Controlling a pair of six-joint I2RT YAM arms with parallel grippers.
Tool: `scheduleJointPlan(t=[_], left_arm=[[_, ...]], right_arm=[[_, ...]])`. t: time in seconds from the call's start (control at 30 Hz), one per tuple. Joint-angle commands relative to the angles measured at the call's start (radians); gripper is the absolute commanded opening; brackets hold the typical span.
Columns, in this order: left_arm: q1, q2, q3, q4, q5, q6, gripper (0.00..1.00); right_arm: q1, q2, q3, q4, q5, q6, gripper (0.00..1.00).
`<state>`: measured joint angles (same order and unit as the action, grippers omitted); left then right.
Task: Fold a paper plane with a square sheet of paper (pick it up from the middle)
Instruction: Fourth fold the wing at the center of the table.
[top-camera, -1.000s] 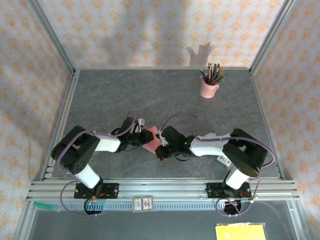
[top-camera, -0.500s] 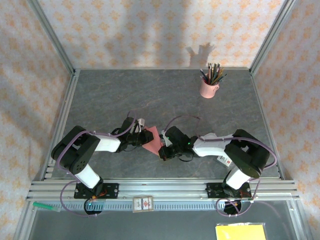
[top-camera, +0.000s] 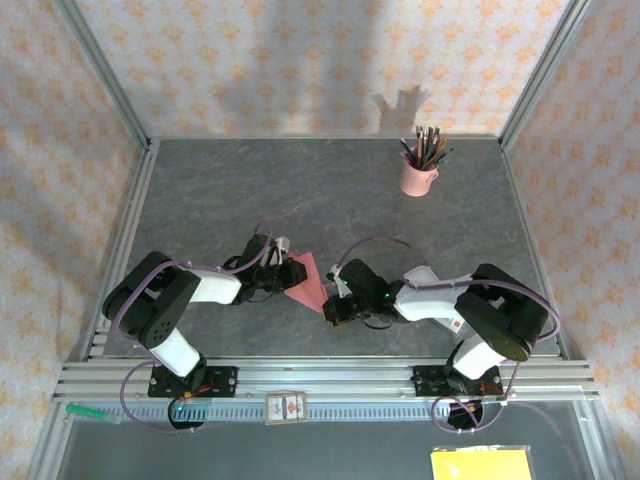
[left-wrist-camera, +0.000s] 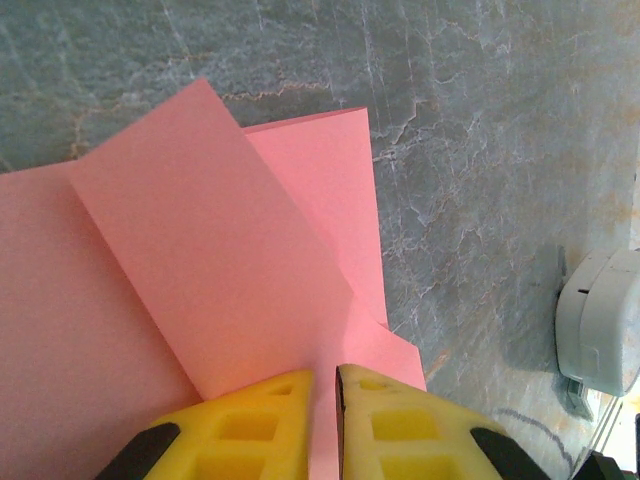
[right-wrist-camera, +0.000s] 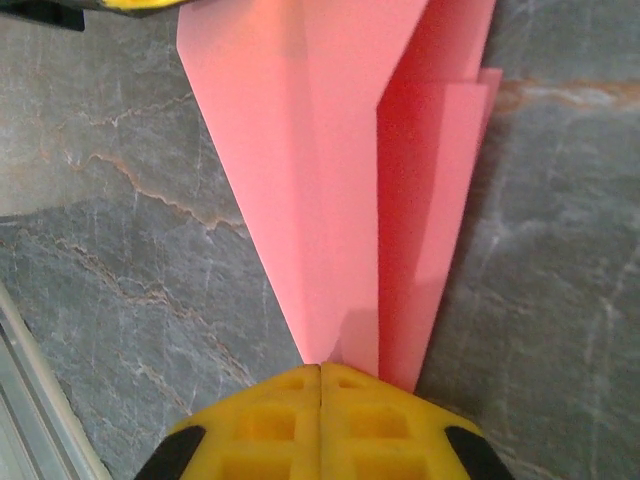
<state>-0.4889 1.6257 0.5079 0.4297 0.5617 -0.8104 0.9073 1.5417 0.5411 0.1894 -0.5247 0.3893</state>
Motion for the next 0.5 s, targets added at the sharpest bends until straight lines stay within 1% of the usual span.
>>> scheduleJointPlan(t=[0.0, 0.47], left_arm=[[0.017, 0.057, -0.011, -0.118, -0.089, 0.037, 0.19], [0.018, 0.062, -0.002, -0.134, -0.098, 0.045, 0.19]], right_arm=[[0.002, -0.02, -0.052, -0.093, -0.015, 0.024, 0.03], [0.037, -0.031, -0.107, -0.144, -0.018, 0.037, 0.01]])
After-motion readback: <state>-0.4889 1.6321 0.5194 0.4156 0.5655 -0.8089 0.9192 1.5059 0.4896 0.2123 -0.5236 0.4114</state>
